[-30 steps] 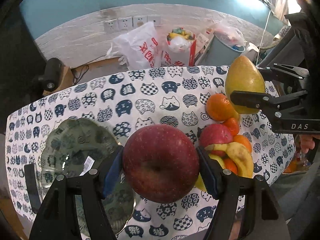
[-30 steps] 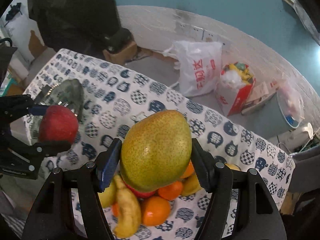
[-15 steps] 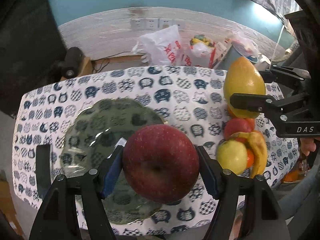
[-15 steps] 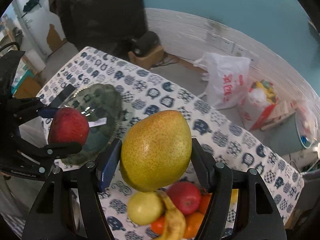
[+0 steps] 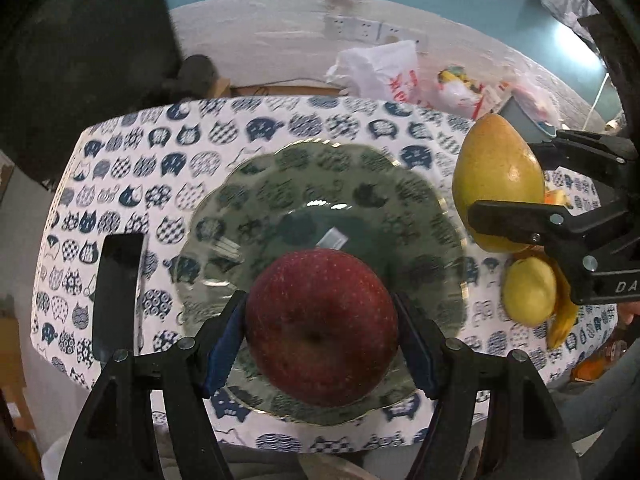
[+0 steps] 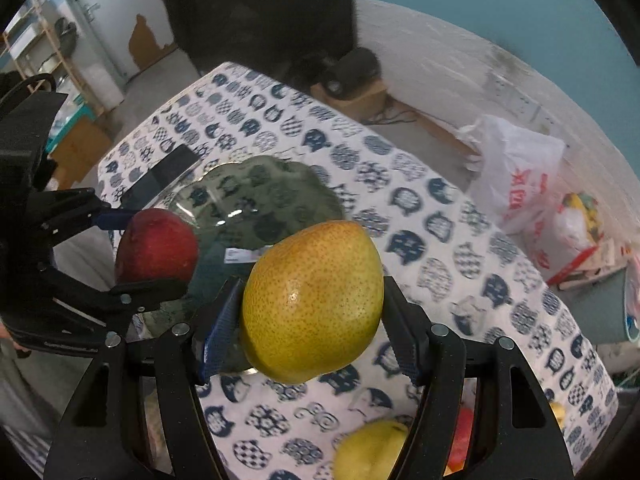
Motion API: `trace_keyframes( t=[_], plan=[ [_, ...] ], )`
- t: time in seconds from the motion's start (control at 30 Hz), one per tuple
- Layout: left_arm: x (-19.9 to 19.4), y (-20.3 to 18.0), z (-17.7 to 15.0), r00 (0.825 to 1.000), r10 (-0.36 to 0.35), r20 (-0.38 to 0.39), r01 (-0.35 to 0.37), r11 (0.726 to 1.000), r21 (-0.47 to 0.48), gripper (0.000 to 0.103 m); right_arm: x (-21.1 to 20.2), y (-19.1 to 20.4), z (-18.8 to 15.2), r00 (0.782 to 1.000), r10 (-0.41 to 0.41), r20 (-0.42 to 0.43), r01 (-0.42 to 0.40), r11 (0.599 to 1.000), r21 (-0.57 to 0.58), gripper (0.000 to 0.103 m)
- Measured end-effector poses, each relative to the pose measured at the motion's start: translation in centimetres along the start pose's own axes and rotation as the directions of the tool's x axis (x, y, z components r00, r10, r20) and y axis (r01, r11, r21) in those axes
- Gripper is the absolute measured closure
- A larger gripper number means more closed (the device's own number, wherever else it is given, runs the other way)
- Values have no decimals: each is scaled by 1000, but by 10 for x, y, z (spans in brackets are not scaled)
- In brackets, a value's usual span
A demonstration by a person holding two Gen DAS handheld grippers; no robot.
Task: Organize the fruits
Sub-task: 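Lift the red apple with the left tool while the right tool carries the yellow pear over the plate, then open the left tool over the glass plate while the right tool releases the yellow pear beside it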
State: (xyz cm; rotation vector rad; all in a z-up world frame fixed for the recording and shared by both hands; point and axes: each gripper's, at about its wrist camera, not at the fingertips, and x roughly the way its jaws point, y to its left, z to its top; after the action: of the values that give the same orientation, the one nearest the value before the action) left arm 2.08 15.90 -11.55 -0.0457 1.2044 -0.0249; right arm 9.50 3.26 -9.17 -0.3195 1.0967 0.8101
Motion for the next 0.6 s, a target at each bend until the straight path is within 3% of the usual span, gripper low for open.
trace_keyframes(
  t=[0.27, 0.6],
  plan=[
    [18, 26, -11, 999, 14, -46, -15, 999, -37, 30, 38, 26, 8, 997, 27, -73, -30, 999, -36, 35],
    [39, 24, -26, 993, 3, -116, -5, 1000, -16, 30, 76, 36, -3, 985, 15, -169, -28, 997, -72, 35]
  ],
)
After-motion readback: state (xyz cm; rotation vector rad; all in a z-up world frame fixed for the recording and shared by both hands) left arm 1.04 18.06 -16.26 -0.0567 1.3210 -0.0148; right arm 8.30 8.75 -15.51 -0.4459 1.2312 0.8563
